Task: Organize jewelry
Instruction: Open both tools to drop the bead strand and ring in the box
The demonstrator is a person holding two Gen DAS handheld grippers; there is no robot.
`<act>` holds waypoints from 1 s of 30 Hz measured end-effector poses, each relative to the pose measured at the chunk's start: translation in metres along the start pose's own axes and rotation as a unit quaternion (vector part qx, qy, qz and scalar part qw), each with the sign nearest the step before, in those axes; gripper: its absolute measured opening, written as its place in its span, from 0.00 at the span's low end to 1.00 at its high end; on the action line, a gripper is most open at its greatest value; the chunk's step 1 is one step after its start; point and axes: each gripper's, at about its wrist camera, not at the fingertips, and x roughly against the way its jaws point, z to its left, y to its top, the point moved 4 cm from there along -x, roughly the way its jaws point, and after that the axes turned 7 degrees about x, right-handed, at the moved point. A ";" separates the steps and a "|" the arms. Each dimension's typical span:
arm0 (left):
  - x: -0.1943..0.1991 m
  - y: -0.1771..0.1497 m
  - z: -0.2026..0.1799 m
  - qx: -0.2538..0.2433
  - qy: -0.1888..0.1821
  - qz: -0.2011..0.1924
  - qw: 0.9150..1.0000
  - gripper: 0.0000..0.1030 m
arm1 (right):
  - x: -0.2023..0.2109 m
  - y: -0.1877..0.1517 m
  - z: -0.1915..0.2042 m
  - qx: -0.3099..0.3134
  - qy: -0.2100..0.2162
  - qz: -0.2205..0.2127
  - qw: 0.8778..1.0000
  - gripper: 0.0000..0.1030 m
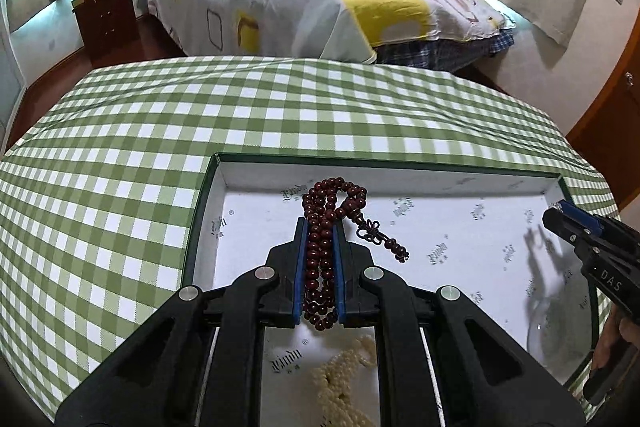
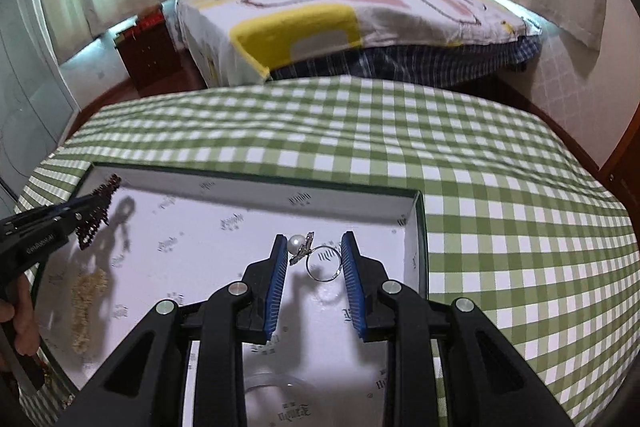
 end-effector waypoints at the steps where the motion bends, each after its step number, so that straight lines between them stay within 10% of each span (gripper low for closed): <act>1: -0.002 0.000 0.001 -0.001 0.001 0.003 1.000 0.11 | -0.003 -0.001 -0.001 0.000 -0.001 0.005 1.000 0.28; 19: -0.015 -0.002 0.006 0.001 0.005 0.024 1.000 0.32 | -0.011 -0.002 -0.006 -0.004 -0.005 0.019 1.000 0.48; 30: 0.041 -0.007 -0.004 -0.024 -0.007 -0.087 0.996 0.54 | 0.034 -0.004 0.003 -0.002 -0.012 -0.066 0.998 0.51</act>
